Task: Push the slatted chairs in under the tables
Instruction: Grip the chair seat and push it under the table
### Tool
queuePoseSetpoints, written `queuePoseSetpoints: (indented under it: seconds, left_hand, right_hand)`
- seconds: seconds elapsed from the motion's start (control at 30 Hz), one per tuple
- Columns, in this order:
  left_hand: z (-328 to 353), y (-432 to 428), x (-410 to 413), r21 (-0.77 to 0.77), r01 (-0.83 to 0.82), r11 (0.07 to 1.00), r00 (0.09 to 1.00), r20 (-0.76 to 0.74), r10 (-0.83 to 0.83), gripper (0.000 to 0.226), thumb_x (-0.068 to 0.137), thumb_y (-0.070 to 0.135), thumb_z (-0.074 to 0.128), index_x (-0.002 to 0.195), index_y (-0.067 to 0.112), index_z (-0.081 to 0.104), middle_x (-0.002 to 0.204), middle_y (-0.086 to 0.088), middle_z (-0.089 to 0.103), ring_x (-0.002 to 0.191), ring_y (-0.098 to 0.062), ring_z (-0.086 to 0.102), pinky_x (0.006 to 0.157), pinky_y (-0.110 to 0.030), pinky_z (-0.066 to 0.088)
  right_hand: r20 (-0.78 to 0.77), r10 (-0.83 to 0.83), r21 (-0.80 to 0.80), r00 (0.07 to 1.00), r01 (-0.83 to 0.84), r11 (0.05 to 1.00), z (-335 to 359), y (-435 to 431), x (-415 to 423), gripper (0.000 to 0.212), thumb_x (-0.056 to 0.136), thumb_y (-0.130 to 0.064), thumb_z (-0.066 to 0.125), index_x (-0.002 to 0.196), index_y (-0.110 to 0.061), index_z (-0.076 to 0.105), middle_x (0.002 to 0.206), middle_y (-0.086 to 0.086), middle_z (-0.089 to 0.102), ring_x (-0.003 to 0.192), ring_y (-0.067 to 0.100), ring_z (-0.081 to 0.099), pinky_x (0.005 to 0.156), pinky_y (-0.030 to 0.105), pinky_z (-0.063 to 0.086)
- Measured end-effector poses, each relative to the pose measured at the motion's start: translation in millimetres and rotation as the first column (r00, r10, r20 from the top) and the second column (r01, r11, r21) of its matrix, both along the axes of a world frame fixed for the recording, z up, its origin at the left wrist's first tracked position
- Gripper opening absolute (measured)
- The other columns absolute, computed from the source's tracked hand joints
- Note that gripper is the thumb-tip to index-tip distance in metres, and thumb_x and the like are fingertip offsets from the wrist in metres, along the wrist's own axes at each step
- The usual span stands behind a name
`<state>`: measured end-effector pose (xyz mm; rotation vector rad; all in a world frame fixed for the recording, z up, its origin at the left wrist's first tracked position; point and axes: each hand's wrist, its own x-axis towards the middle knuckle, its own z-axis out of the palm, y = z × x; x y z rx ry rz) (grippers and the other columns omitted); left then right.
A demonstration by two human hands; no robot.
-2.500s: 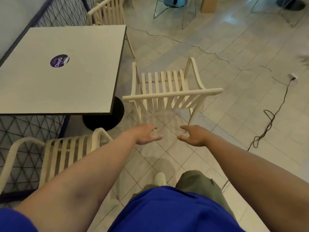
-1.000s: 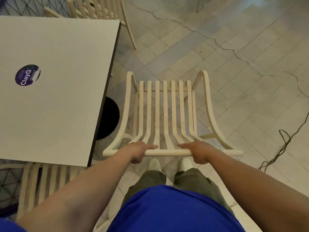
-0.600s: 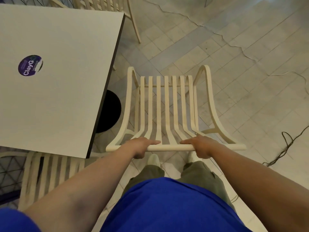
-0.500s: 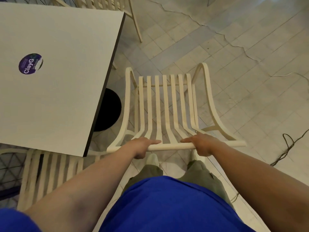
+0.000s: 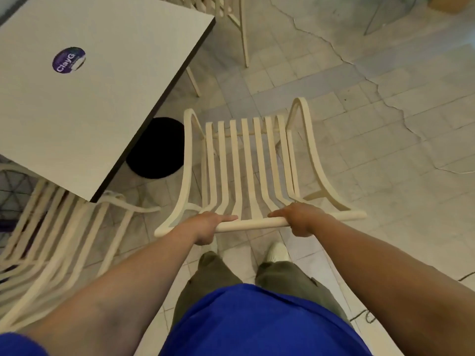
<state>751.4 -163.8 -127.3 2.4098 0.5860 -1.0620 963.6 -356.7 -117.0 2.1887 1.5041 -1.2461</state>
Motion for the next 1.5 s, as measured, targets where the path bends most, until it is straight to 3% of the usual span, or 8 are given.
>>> queuePoseSetpoints:
  seconds: [0.17, 0.37, 0.63, 0.77, 1.0, 1.13, 1.33, 1.5]
  left_hand:
    - [-1, -26, 10, -0.01, -0.089, 0.996, 0.996, 0.005, 0.089, 0.098, 0.087, -0.004, 0.055, 0.141, 0.069, 0.016, 0.096, 0.007, 0.048, 0.074, -0.011, 0.051, 0.054, -0.026, 0.036]
    - [1, -32, 12, -0.013, -0.094, 0.996, 0.996, -0.011, 0.094, 0.097, 0.087, -0.003, 0.054, 0.142, 0.068, 0.017, 0.087, 0.012, 0.043, 0.072, -0.012, 0.051, 0.053, -0.026, 0.035]
    - [4, -25, 18, -0.147, -0.1, 0.984, 0.995, -0.021, 0.098, 0.079, 0.084, 0.022, 0.061, 0.15, 0.049, 0.027, 0.115, 0.001, 0.051, 0.091, -0.017, 0.053, 0.074, -0.03, 0.044]
    - [2, -24, 24, -0.142, -0.104, 0.984, 0.995, -0.007, 0.104, 0.077, 0.086, 0.017, 0.062, 0.152, 0.041, 0.03, 0.132, -0.004, 0.052, 0.104, -0.022, 0.054, 0.082, -0.031, 0.046]
    - [6, -30, 23, -0.084, -0.102, 0.991, 0.992, -0.076, 0.096, 0.094, 0.086, -0.003, 0.053, 0.15, 0.057, 0.017, 0.109, 0.002, 0.046, 0.088, -0.019, 0.055, 0.072, -0.032, 0.049]
    - [10, -34, 23, -0.048, -0.11, 0.993, 0.991, -0.082, 0.106, 0.097, 0.086, -0.004, 0.053, 0.149, 0.059, 0.015, 0.115, 0.001, 0.049, 0.088, -0.018, 0.056, 0.075, -0.035, 0.051]
    - [12, -53, 40, -0.02, -0.189, 0.982, 0.98, -0.074, 0.187, 0.097, 0.087, -0.004, 0.052, 0.145, 0.065, 0.018, 0.13, 0.003, 0.051, 0.094, -0.016, 0.056, 0.079, -0.034, 0.051]
    - [9, -85, 66, 0.01, -0.321, 0.947, 0.944, -0.08, 0.32, 0.099, 0.087, -0.004, 0.051, 0.139, 0.072, 0.015, 0.122, 0.005, 0.052, 0.085, -0.013, 0.054, 0.072, -0.032, 0.051]
  right_hand:
    - [0.041, 0.036, 0.017, 0.999, -0.037, 0.999, -3, -13, 23, 0.074, 0.083, -0.005, 0.062, 0.133, -0.056, 0.042, 0.091, -0.012, 0.047, 0.074, 0.009, 0.048, 0.067, 0.029, 0.041]
    - [0.116, 0.015, 0.036, 0.993, -0.019, 0.999, -11, -22, 24, 0.075, 0.085, -0.01, 0.062, 0.141, -0.053, 0.035, 0.114, -0.007, 0.059, 0.081, 0.011, 0.051, 0.072, 0.029, 0.044]
    - [0.15, -0.057, 0.019, 0.987, 0.055, 0.998, -11, -28, 31, 0.063, 0.087, -0.017, 0.063, 0.14, -0.044, 0.042, 0.12, -0.005, 0.059, 0.093, 0.014, 0.056, 0.087, 0.034, 0.05]
    - [0.194, -0.064, -0.02, 0.979, 0.069, 0.997, -9, -35, 38, 0.069, 0.087, -0.012, 0.061, 0.142, -0.045, 0.038, 0.124, -0.003, 0.058, 0.096, 0.016, 0.058, 0.088, 0.034, 0.05]
    - [0.187, 0.022, -0.075, 0.982, -0.008, 0.997, -8, -39, 54, 0.077, 0.085, -0.008, 0.059, 0.142, -0.053, 0.032, 0.124, -0.003, 0.056, 0.092, 0.016, 0.057, 0.077, 0.029, 0.047]
    - [0.057, 0.073, -0.035, 0.996, -0.071, 0.997, -14, -37, 62, 0.068, 0.082, -0.01, 0.064, 0.132, -0.052, 0.045, 0.11, -0.012, 0.059, 0.087, 0.01, 0.053, 0.073, 0.027, 0.04]
    - [0.023, 0.208, -0.029, 0.978, -0.208, 0.978, -22, -42, 98, 0.087, 0.083, -0.011, 0.06, 0.145, -0.053, 0.018, 0.115, -0.002, 0.053, 0.085, 0.014, 0.054, 0.071, 0.029, 0.045]
    - [0.016, 0.294, -0.015, 0.956, -0.294, 0.956, -23, -42, 144, 0.087, 0.083, -0.011, 0.062, 0.145, -0.054, 0.02, 0.117, -0.002, 0.052, 0.085, 0.015, 0.05, 0.073, 0.031, 0.043]
